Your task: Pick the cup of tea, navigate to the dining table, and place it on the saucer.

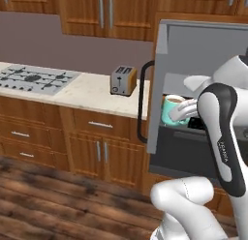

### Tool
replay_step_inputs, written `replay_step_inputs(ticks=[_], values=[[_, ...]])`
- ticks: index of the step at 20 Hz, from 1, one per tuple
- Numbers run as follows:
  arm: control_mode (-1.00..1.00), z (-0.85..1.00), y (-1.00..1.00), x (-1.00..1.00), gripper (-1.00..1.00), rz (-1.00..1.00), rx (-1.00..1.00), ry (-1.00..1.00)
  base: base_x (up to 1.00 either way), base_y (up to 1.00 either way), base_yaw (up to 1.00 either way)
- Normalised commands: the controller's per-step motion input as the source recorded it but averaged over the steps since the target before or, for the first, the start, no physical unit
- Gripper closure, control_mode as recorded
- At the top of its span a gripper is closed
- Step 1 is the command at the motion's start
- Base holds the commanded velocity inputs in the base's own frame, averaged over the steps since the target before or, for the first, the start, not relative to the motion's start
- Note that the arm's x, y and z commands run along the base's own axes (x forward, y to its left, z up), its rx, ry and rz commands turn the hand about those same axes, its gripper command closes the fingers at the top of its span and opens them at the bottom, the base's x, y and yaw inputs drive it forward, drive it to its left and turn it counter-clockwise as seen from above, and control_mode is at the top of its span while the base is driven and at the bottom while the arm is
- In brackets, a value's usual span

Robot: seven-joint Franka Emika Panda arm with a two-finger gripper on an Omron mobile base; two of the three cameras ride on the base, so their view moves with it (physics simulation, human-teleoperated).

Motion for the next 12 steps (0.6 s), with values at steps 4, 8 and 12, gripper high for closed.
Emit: replay_step_inputs(ticks=[4,8,12], values=[[1.0,0.0,0.0,0.0,1.0,0.0,0.0,0.0,-0.06,-0.25,0.71],[1.0,0.0,0.0,0.0,1.0,0.0,0.0,0.0,0.02,0.0,1.0],[1.0,0.0,0.0,0.0,1.0,0.0,0.0,0.0,0.0,0.0,1.0]])
